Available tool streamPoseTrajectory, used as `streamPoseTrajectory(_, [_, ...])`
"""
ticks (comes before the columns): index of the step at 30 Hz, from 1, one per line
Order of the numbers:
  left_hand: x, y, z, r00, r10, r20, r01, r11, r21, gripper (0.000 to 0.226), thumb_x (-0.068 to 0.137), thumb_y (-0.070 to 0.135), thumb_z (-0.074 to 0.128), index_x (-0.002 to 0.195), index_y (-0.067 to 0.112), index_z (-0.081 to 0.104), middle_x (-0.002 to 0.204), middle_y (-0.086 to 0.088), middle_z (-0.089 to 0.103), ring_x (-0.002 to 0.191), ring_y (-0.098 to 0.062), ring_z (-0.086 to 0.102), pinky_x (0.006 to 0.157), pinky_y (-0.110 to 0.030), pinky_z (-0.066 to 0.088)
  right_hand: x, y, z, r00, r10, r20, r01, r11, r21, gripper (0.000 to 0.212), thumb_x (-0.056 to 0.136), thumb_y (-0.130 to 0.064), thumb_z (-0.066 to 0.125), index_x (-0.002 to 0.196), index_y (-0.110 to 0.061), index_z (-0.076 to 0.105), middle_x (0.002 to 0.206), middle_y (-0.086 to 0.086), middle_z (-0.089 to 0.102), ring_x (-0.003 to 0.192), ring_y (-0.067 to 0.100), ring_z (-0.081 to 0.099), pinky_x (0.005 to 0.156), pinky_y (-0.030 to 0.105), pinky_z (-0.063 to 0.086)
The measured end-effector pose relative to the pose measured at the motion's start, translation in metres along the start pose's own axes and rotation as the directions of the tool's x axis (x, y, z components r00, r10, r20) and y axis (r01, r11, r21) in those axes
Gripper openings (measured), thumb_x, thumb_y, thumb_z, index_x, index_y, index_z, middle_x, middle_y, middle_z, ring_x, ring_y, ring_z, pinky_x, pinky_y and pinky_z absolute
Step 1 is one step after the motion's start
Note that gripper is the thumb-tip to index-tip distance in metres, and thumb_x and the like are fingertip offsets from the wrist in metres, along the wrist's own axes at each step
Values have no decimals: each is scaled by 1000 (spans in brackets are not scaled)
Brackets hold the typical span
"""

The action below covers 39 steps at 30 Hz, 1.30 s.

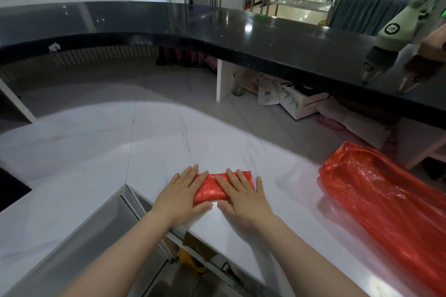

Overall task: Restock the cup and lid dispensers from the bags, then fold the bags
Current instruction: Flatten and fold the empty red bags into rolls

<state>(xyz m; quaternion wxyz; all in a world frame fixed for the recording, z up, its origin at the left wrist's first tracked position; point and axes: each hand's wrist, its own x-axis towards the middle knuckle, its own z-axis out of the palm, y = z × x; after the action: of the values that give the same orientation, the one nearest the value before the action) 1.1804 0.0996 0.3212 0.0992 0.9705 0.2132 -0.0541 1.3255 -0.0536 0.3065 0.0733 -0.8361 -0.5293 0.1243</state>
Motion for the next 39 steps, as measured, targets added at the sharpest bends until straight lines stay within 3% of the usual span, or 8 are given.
streamPoseTrajectory(7, [18,-13,-8,996,92,16,-92,996,18,93,72,82,0,150,33,-11,159,3,-14,146,-13,-13,117,-34,-7,4,-5,-10,999,37,2,-37,999,-9,61,92,-61,11,148,-46,-8,158,-15,-16,144,12,-22,108,53,-23])
streamPoseTrajectory(11, [34,-39,-18,987,158,7,-158,982,99,91,76,75,-3,149,22,-14,158,-2,-16,146,-14,-13,114,-28,-12,2,-3,-13,986,145,-83,-134,982,133,66,92,-52,33,151,-42,5,156,-18,-17,145,14,-21,114,38,-13])
streamPoseTrajectory(16, [53,-55,-42,968,252,-10,-244,945,218,105,78,80,23,149,12,-14,156,-4,-16,147,-18,-8,114,-32,-14,0,3,-30,950,288,-117,-271,952,145,64,94,-47,47,151,-34,19,162,-3,-2,148,17,-4,117,28,0])
streamPoseTrajectory(19, [61,-48,-56,949,310,-56,-289,927,238,114,77,75,46,148,14,-20,149,-3,-25,143,-16,-17,112,-35,-17,-6,-1,-36,916,349,-197,-313,930,190,58,96,-44,45,150,-33,25,162,-3,3,148,16,0,117,29,3])
streamPoseTrajectory(23, [68,-18,-71,875,479,-68,-446,853,270,102,86,65,44,149,13,-17,150,-4,-28,146,-21,-13,112,-33,-15,-28,2,-47,865,438,-244,-403,897,182,55,98,-41,44,149,-29,29,162,0,6,148,18,1,120,34,7])
streamPoseTrajectory(31, [79,94,-62,681,732,19,-713,656,247,83,93,52,40,150,26,-14,158,0,-16,147,-21,-9,116,-40,-10,-150,25,-57,631,680,-375,-653,726,217,54,95,-34,52,146,-26,36,161,-1,12,148,18,-2,120,37,6])
streamPoseTrajectory(37, [80,168,-50,635,771,52,-766,620,167,83,93,50,44,149,33,-14,159,0,-14,148,-21,-3,118,-41,-5,-252,78,-77,341,763,-549,-766,564,307,58,84,-14,66,138,-16,47,149,9,37,143,29,21,117,43,19])
streamPoseTrajectory(39, [82,186,-46,636,771,43,-767,625,146,84,92,50,45,147,33,-17,160,-1,-12,148,-20,0,118,-40,-3,-277,104,-83,306,793,-526,-816,503,284,65,84,-18,67,143,-19,40,150,7,34,143,28,19,118,41,16])
